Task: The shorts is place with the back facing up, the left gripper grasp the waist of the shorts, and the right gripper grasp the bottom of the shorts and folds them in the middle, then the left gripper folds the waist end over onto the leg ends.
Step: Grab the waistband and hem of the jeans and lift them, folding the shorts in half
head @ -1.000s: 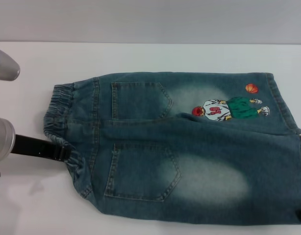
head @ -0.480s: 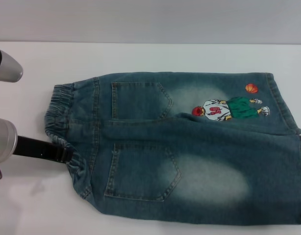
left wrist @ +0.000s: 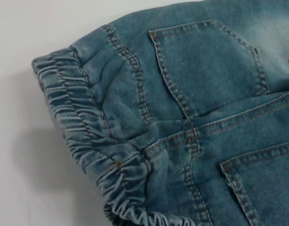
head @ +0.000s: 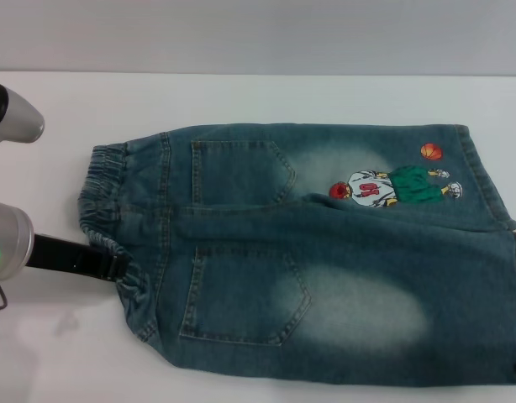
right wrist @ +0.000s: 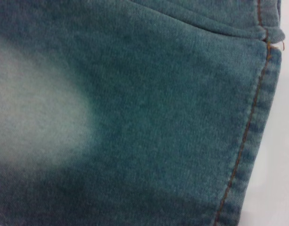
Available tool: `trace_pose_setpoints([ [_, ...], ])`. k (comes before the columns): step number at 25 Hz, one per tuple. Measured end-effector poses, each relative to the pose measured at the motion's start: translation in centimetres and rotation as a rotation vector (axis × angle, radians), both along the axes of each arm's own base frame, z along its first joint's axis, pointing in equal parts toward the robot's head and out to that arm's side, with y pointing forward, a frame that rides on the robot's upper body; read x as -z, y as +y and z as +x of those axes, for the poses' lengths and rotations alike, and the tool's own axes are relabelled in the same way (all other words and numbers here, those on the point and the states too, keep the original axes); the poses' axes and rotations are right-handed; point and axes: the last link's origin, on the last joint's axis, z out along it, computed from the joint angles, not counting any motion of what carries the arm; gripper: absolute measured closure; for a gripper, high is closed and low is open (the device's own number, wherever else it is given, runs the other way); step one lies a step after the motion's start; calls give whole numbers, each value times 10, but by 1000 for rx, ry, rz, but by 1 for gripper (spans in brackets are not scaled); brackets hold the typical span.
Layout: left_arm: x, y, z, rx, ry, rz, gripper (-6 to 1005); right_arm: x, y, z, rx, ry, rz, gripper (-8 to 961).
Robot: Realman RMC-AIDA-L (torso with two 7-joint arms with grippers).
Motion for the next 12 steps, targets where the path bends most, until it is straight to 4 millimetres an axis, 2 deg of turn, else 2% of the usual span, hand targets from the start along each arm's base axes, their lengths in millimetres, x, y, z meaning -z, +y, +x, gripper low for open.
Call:
trace_pose_setpoints([
  [12,0,0,2,6,0,0,941,3,0,3,8,-1,-11,254],
])
